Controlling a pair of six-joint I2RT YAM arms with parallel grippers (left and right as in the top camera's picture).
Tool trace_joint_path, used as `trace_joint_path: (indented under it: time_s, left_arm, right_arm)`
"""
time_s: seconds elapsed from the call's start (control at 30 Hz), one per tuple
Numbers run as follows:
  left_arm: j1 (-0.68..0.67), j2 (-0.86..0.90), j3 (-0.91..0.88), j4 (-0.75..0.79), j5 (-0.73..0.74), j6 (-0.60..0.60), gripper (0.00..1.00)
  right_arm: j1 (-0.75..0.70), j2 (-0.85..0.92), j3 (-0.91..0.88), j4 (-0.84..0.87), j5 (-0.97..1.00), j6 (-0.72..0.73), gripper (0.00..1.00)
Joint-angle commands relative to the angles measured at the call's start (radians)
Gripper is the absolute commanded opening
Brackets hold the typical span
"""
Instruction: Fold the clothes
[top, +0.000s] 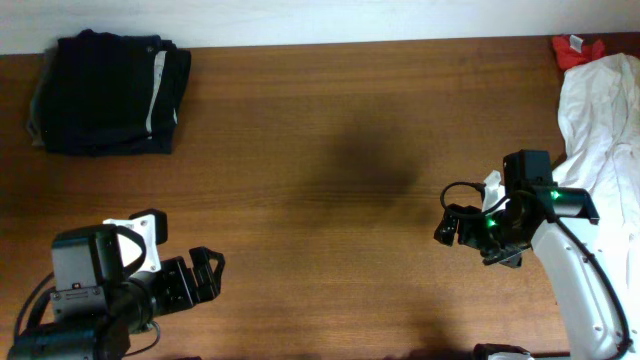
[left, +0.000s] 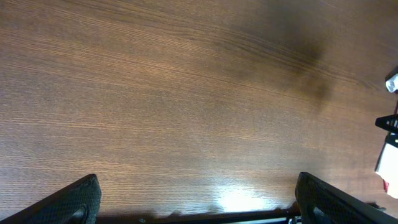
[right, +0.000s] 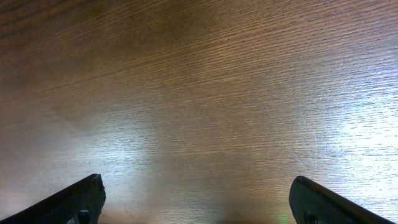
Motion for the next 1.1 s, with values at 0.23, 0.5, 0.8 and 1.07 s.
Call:
trace_joint_path:
  time_s: [0.23,0.5,0.8,1.07]
  left_arm:
    - [-0.134,-0.464,-0.426,0.584,0.009,0.093,0.99]
    - [-0.138,-0.777,-0.884,1.135,-0.064,0.127,0.99]
    - [-0.140,-0.819,-1.173,1.485,-0.262,0.127,0.99]
    - [-0.139,-0.818,-1.170,1.331,-0.328,0.127,0.99]
  right_arm:
    - [-0.008,0.000,0.009,0.000,-0.006,-0.006,0.98]
    - [-0.008,0.000,0.009,0.000,-0.006,-0.006,0.98]
    - [-0.008,0.000,0.009,0.000,-0.006,-0.006,0.98]
    - [-0.008,0.000,0.009,0.000,-0.006,-0.006,0.98]
